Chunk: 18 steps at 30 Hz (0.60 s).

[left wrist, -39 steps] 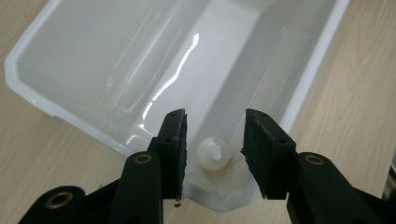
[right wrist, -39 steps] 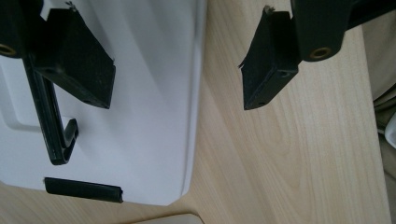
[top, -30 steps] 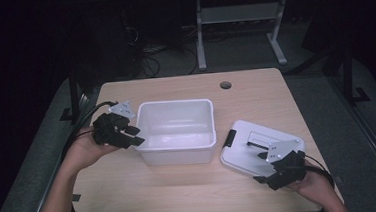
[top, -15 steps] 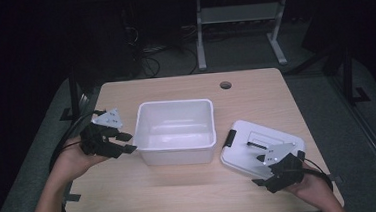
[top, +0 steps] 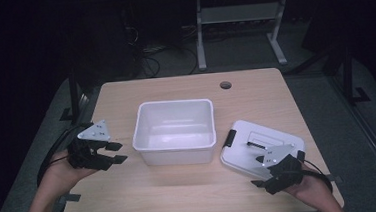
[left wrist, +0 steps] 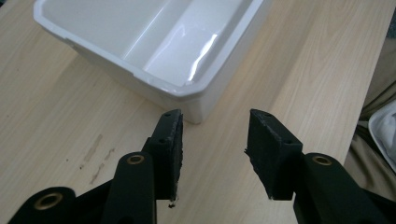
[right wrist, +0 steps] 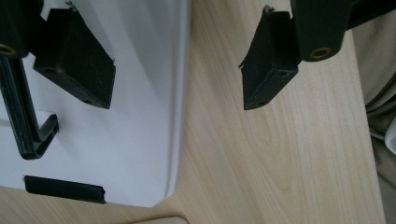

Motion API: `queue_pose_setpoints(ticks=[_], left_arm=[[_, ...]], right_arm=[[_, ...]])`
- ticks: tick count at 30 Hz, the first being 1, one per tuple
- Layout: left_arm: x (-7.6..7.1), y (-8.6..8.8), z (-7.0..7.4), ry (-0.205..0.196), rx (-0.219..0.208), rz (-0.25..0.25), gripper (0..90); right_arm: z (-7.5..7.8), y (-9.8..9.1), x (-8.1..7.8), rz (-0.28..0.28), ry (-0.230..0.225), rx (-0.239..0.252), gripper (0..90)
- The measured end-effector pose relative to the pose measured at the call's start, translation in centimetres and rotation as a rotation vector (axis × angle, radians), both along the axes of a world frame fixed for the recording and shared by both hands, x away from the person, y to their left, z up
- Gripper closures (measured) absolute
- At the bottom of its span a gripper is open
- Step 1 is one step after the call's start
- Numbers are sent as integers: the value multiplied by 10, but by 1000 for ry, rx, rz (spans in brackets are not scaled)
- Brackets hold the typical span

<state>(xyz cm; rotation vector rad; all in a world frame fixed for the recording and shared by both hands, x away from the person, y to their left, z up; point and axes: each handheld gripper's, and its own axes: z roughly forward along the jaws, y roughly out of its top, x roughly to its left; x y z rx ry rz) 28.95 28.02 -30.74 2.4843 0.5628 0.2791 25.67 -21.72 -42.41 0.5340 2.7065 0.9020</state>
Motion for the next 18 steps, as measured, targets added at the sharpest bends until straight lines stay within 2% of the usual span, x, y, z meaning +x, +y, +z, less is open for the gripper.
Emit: queue_pose_setpoints(ticks=[5, 9, 11, 13, 18], left_arm=[[-5, 5, -7, 0, 12, 6, 535], [-10, 11, -16, 5, 4, 21, 524], [-12, 13, -20, -9, -1, 28, 523], [-16, 15, -25, -8, -16, 31, 519], [-20, 17, -37, 0, -23, 39, 509]], right_arm=[[-1, 1, 0, 2, -1, -9, 253], [-1, 2, -1, -2, 7, -6, 253], [-1, 1, -2, -3, 5, -6, 253], [0, 1, -2, -4, 8, -2, 253], [3, 2, -4, -6, 6, -2, 253]])
